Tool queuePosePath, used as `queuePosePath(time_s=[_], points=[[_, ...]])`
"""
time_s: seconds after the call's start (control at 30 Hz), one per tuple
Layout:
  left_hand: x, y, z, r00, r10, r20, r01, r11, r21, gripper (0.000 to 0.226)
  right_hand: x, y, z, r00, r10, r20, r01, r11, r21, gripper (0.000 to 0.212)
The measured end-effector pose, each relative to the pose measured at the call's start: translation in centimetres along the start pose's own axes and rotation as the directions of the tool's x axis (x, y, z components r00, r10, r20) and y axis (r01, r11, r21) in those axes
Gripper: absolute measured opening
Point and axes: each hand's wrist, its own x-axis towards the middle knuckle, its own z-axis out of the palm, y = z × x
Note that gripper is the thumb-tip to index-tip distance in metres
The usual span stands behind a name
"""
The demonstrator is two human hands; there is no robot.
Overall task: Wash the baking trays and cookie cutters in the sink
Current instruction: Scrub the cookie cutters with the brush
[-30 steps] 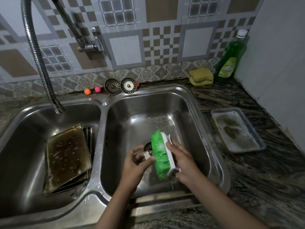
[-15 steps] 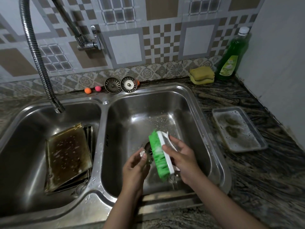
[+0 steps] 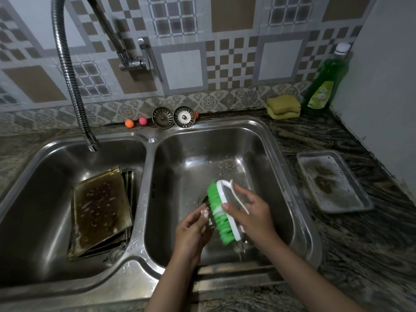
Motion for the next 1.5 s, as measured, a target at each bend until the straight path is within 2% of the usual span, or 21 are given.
queuePosePath(time_s=[0.07,0.17,0.3,0.37,0.43,0.53,0.57,0.63,0.7,0.83,0.9,0.97,1.07,1.13,1.2,1.3,1.37,1.5], points=[[-0.1,0.3,0.1,0.998,-0.019,0.055,0.022,0.998,-0.052,0.024,-0.8,0.4,0.5,0.999,-0.033,0.038,0.033,0.999,-0.006,0.064],[-0.3,0.8,-0.3,0.994,-0.04,0.101,0.036,0.998,0.042,0.023,-0.3,0.9,0.6,0.998,-0.057,-0.005,0.056,0.996,-0.069,0.062],[-1.6,2.5,-1.4,0.988,0.0,0.156,-0.022,0.99,0.137,0.022,1.3,0.5,-0.2,0.994,-0.095,-0.049,0.078,0.96,-0.27,0.066],[-2.6,4.4,-3.1,0.982,0.059,0.179,-0.088,0.983,0.16,0.028,1.5,0.2,-0.9,0.993,-0.098,-0.069,0.075,0.956,-0.282,0.066],[-3.4,6.7,-6.1,0.974,0.18,0.137,-0.204,0.96,0.193,0.038,1.1,-0.2,-1.8,0.991,-0.111,-0.077,0.083,0.952,-0.296,0.067],[-3.5,9.5,-12.1,0.936,0.338,-0.095,-0.288,0.895,0.341,0.036,0.0,0.1,-3.2,0.992,-0.111,-0.065,0.082,0.934,-0.347,0.066],[-3.1,10.0,-14.2,0.903,0.387,-0.189,-0.264,0.844,0.467,0.032,-0.3,0.3,-3.7,0.993,-0.098,-0.066,0.069,0.935,-0.347,0.067],[-1.7,10.4,-18.0,0.84,0.452,-0.299,-0.104,0.676,0.73,0.035,-0.8,0.7,-4.5,0.994,-0.072,-0.086,0.039,0.939,-0.341,0.066],[-0.2,10.2,-20.6,0.848,0.409,-0.337,0.054,0.565,0.823,0.049,-1.2,0.7,-4.9,0.992,-0.062,-0.108,0.016,0.925,-0.381,0.065],[2.0,9.8,-22.6,0.911,0.209,-0.355,0.204,0.52,0.83,0.057,-1.4,0.7,-5.5,0.991,-0.074,-0.116,0.015,0.897,-0.441,0.065],[2.3,9.8,-22.5,0.902,0.221,-0.371,0.218,0.51,0.833,0.054,-1.4,0.5,-5.7,0.99,-0.075,-0.116,0.012,0.884,-0.467,0.066],[2.3,10.1,-21.7,0.872,0.324,-0.367,0.139,0.556,0.82,0.05,-1.3,0.4,-6.1,0.988,-0.066,-0.137,-0.005,0.886,-0.463,0.066],[0.9,10.7,-18.0,0.819,0.5,-0.281,-0.072,0.575,0.815,0.031,-0.9,0.4,-6.6,0.982,-0.068,-0.176,-0.015,0.901,-0.433,0.068],[-0.2,10.7,-14.1,0.819,0.545,-0.18,-0.206,0.571,0.795,0.02,-0.6,0.2,-6.8,0.977,-0.087,-0.196,-0.009,0.896,-0.444,0.067],[-0.5,9.7,-9.9,0.853,0.521,-0.023,-0.307,0.538,0.785,0.017,-0.5,0.0,-7.0,0.973,-0.089,-0.213,-0.017,0.893,-0.449,0.068],[0.7,6.4,-4.4,0.912,0.324,0.251,-0.378,0.43,0.82,0.026,-0.2,-0.2,-7.1,0.971,-0.083,-0.222,-0.02,0.906,-0.424,0.067],[2.5,3.6,-1.5,0.911,0.145,0.387,-0.413,0.314,0.855,0.035,-0.2,-0.2,-7.0,0.971,-0.105,-0.217,0.01,0.916,-0.402,0.066],[6.7,-1.7,2.1,0.844,-0.137,0.518,-0.533,-0.121,0.837,0.058,-0.4,-0.4,-7.3,0.969,-0.111,-0.223,0.021,0.929,-0.37,0.066]])
